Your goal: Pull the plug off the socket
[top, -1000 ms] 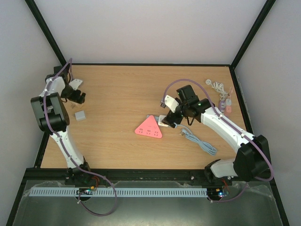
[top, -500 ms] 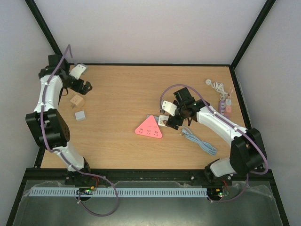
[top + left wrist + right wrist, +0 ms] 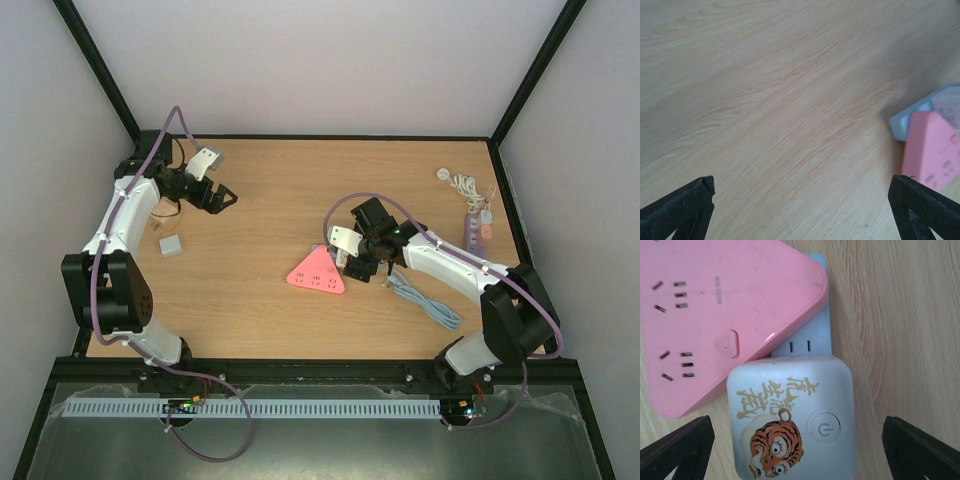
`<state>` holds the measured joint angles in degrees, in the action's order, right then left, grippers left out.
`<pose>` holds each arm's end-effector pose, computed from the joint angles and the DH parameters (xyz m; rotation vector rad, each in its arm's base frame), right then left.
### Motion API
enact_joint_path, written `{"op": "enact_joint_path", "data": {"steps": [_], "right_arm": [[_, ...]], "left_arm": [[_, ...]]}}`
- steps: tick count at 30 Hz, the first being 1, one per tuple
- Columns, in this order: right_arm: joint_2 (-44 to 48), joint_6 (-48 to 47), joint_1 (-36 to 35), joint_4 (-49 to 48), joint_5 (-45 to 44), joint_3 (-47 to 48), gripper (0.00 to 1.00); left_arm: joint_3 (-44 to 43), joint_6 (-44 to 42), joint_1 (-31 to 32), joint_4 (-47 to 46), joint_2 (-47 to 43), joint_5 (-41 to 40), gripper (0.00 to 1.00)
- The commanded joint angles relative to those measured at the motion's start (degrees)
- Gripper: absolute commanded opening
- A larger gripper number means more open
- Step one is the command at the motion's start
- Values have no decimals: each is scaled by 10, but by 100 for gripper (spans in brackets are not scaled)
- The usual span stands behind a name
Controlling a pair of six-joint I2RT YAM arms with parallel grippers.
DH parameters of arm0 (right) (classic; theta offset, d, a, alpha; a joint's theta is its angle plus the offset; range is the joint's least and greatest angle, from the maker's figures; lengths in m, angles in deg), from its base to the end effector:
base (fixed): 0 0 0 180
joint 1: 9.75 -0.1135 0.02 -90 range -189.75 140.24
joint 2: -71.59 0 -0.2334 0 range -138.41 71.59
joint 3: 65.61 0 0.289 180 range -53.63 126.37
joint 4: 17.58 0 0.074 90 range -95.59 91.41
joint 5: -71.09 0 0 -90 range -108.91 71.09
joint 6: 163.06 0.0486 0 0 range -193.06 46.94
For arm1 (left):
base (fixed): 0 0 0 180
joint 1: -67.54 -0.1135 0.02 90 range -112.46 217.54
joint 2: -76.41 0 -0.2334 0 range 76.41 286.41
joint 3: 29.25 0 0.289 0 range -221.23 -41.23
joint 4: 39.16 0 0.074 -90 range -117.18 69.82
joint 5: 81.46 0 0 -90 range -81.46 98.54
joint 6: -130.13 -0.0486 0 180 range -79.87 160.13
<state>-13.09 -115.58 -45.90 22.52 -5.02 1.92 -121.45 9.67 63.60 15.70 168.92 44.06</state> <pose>0.2677 0.2100 0.1588 -1.6843 1.9115 0.2681 0.3851 -0.0018 0.2519 0.7670 2.2278 -0.4999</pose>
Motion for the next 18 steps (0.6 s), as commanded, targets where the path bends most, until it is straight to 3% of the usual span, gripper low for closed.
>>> {"op": "enact_joint_path", "data": {"steps": [1,11,18], "right_arm": [[-7,-9,-7,-36,-49,-20,89],[-25,-7,-12,-63,-47,-26,73],[-31,-6,-13,-63,-23,-26,58]], "left_arm": [[39,47,9,-27,1,116,96],[153,102,99,-120,13,150,90],[223,142,118,-192,12,215,89]]}}
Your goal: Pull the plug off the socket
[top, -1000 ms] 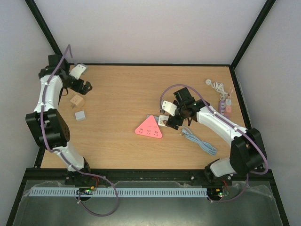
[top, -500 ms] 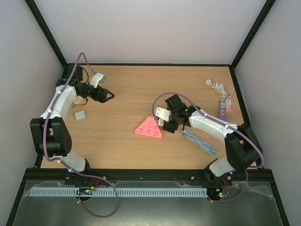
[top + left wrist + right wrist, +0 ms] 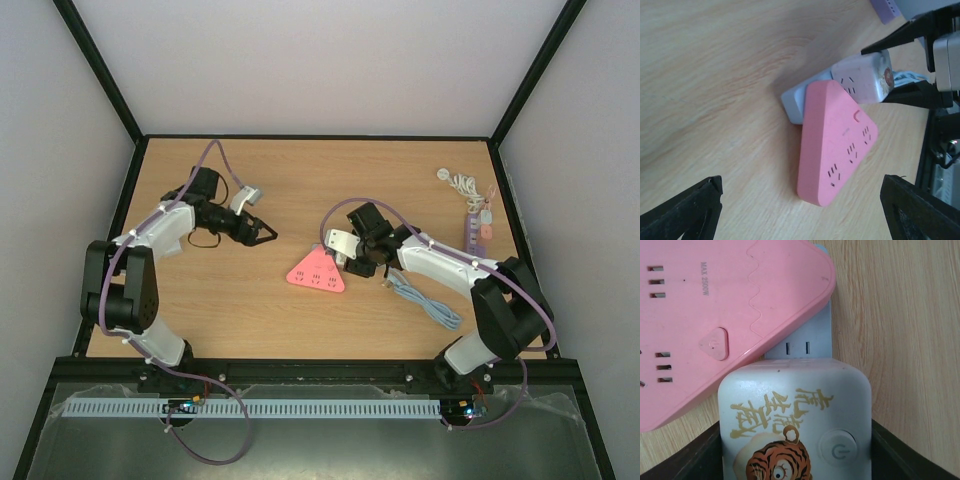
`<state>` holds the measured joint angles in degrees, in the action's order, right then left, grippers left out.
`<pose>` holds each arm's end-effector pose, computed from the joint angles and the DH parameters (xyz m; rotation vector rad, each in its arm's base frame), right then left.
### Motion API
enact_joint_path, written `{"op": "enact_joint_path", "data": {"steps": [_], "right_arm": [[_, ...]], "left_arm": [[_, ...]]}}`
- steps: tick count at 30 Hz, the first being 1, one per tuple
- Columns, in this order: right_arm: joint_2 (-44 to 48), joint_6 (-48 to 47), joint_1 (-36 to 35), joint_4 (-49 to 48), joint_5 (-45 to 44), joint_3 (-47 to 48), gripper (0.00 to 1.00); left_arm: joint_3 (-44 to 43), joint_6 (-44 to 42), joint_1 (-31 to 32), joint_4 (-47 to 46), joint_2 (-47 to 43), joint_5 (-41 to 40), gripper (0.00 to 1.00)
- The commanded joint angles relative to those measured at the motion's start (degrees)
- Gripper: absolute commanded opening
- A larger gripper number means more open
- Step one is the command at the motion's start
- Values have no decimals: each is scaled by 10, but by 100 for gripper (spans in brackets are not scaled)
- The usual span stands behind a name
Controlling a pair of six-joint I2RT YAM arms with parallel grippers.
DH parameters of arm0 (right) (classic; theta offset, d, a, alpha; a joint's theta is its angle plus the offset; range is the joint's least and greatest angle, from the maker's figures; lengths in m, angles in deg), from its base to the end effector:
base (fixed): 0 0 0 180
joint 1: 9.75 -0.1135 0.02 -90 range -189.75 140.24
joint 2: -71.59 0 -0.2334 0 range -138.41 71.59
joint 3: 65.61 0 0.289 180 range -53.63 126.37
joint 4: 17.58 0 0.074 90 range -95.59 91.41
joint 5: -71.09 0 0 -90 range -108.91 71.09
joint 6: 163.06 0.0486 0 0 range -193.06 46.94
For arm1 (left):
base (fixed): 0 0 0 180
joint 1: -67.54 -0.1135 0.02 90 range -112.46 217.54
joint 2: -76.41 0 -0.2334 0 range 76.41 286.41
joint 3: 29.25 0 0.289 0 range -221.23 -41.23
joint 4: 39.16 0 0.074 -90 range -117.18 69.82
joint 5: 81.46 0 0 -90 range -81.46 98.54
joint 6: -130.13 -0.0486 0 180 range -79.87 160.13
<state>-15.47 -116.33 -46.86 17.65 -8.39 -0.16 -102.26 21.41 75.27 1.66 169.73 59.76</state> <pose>0.2684 0.2142 0.1382 -1.6977 1.9014 0.1935 0.3467 -0.0853 0.1547 0.8237 2.2316 -1.0682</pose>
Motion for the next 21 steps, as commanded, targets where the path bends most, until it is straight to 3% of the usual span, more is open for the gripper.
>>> {"op": "enact_joint_path", "data": {"steps": [1,11,21], "right_arm": [[-7,1,-3,-12,22,-6,57],[-19,-3,-6,-12,79,-14,43],[14,-15,-25,-73,80,-53,38]], "left_arm": [[38,24,4,-54,5,63,88],[99,-2,34,-66,15,92,87],[128,-12,55,-89,31,107,85]]}}
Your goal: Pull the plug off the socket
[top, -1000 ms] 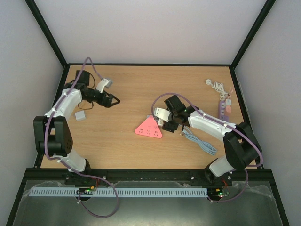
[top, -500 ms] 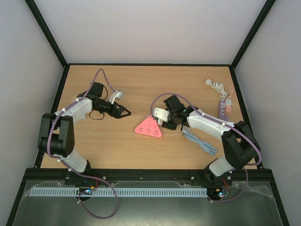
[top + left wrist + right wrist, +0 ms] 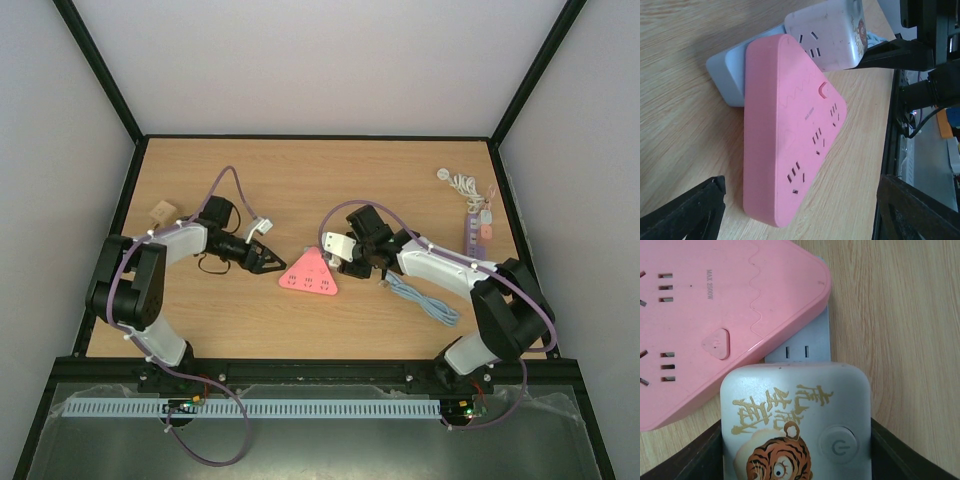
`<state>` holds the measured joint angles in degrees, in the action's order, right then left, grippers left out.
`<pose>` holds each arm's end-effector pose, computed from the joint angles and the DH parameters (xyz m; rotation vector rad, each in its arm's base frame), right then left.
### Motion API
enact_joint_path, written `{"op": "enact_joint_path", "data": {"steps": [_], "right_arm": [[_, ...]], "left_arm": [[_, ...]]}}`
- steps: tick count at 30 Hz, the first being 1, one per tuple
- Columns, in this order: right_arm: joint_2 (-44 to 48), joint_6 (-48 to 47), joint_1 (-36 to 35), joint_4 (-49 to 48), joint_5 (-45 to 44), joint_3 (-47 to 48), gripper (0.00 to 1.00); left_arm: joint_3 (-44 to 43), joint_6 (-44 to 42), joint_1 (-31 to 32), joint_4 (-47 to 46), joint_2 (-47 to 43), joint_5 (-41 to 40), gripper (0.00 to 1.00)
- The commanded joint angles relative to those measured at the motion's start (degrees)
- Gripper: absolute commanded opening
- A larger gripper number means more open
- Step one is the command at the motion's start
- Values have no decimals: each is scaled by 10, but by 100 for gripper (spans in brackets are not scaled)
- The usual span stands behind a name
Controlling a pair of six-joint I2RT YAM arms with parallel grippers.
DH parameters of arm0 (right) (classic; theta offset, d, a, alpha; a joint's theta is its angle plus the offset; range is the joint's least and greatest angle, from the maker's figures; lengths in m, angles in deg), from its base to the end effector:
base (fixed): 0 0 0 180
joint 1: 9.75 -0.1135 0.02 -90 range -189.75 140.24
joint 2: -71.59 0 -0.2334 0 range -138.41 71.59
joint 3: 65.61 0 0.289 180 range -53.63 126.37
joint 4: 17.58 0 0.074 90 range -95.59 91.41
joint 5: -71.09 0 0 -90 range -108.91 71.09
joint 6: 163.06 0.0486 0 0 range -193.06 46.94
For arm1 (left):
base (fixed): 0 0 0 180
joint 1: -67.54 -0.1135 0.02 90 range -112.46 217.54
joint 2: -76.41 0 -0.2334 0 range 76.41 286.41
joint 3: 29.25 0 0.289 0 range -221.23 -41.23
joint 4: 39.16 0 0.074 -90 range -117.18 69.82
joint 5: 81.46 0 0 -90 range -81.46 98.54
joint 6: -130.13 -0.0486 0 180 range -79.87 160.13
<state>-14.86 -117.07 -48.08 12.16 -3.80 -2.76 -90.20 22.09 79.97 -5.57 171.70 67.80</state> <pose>0.2609 0.2224 0.1338 -1.7120 1.7924 0.2874 0.3009 -0.1091 0.0913 0.8867 2.2437 -1.3393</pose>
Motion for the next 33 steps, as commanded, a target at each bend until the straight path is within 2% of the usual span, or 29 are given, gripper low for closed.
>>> {"op": "enact_joint_path", "data": {"steps": [1,12,23,29,33], "right_arm": [[11,-11,-13,-20,35,-30,37],[26,-16,-15,-15,66,-45,34],[38,-17,-15,-4,75,-50,30],[38,-13,-14,-1,67,-50,28],[34,-10,-15,0,68,-51,28]], "left_arm": [[3,-21,8,-11,17,29,85],[-42,-28,29,21,93,52,77],[-105,-83,58,99,182,98,69],[-107,-81,72,93,190,107,63],[-95,-84,77,84,188,126,56]]}}
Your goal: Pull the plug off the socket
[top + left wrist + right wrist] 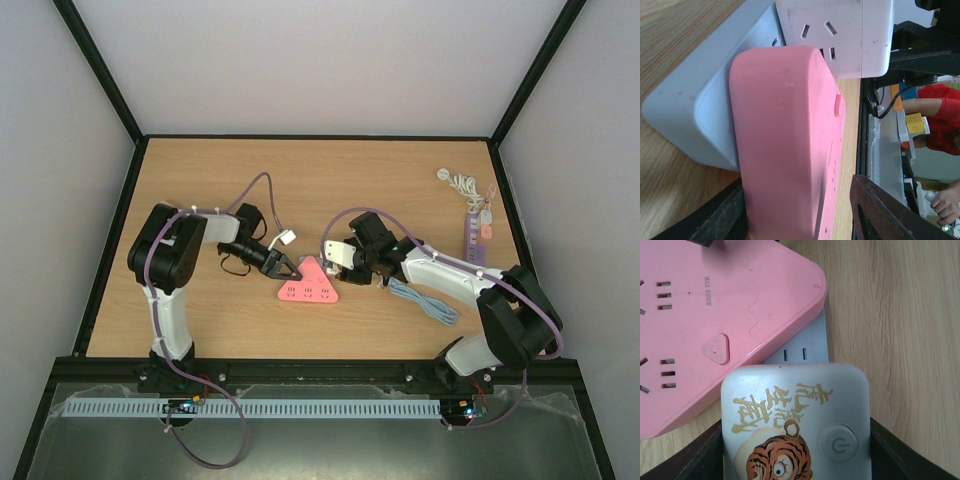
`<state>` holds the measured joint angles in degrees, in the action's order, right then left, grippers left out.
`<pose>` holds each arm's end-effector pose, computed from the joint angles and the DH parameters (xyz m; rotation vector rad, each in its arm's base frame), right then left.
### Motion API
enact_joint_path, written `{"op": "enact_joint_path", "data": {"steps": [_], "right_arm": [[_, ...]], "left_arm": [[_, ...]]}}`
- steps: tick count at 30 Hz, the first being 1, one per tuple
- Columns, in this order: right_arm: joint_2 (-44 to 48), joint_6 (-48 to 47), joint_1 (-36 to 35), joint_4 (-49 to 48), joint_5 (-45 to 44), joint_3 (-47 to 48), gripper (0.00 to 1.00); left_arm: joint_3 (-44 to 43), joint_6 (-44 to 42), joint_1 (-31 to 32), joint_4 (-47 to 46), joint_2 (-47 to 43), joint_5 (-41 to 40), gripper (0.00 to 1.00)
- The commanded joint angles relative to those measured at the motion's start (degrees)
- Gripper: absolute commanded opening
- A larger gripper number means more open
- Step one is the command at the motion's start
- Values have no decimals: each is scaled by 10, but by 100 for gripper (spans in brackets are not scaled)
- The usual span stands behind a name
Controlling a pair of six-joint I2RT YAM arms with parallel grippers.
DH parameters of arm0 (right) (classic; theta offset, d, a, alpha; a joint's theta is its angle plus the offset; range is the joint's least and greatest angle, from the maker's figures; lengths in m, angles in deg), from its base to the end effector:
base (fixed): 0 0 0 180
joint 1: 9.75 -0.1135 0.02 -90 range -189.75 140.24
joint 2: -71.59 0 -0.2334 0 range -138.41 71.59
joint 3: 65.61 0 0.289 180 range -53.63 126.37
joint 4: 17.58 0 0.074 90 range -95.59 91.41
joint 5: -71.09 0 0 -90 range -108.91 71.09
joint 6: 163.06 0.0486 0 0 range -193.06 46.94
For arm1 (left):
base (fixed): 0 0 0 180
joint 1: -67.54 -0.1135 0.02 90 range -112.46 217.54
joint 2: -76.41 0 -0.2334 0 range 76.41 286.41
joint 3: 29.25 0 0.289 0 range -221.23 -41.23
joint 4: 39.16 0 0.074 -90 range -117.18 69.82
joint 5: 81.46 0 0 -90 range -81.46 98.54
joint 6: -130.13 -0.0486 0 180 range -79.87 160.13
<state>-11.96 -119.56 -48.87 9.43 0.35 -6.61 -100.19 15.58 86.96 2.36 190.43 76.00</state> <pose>0.2468 0.2214 0.1314 -1.7569 1.6851 0.3570 0.3008 -0.1537 0.0371 1.0124 2.2966 -1.6680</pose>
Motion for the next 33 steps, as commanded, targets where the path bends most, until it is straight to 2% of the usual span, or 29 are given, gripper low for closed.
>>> {"op": "enact_joint_path", "data": {"steps": [1,5,9,17,19,26,30,33], "right_arm": [[4,15,-7,28,27,-12,27],[2,14,-7,32,31,-11,26],[0,13,-7,37,30,-8,24],[-9,7,-6,57,29,0,21],[-11,5,-7,63,28,3,20],[-16,0,-6,74,24,8,18],[-20,-1,-7,75,23,7,17],[-24,-2,-7,76,21,8,17]], "left_arm": [[5,-18,8,2,1,47,53],[15,-10,9,-17,5,55,46],[42,37,15,-81,-11,48,40],[101,64,27,-200,-56,26,19],[102,45,27,-197,-54,27,17],[76,-86,28,-96,-43,37,13],[90,-90,29,-106,-65,36,11],[111,-61,32,-145,-88,23,9]]}}
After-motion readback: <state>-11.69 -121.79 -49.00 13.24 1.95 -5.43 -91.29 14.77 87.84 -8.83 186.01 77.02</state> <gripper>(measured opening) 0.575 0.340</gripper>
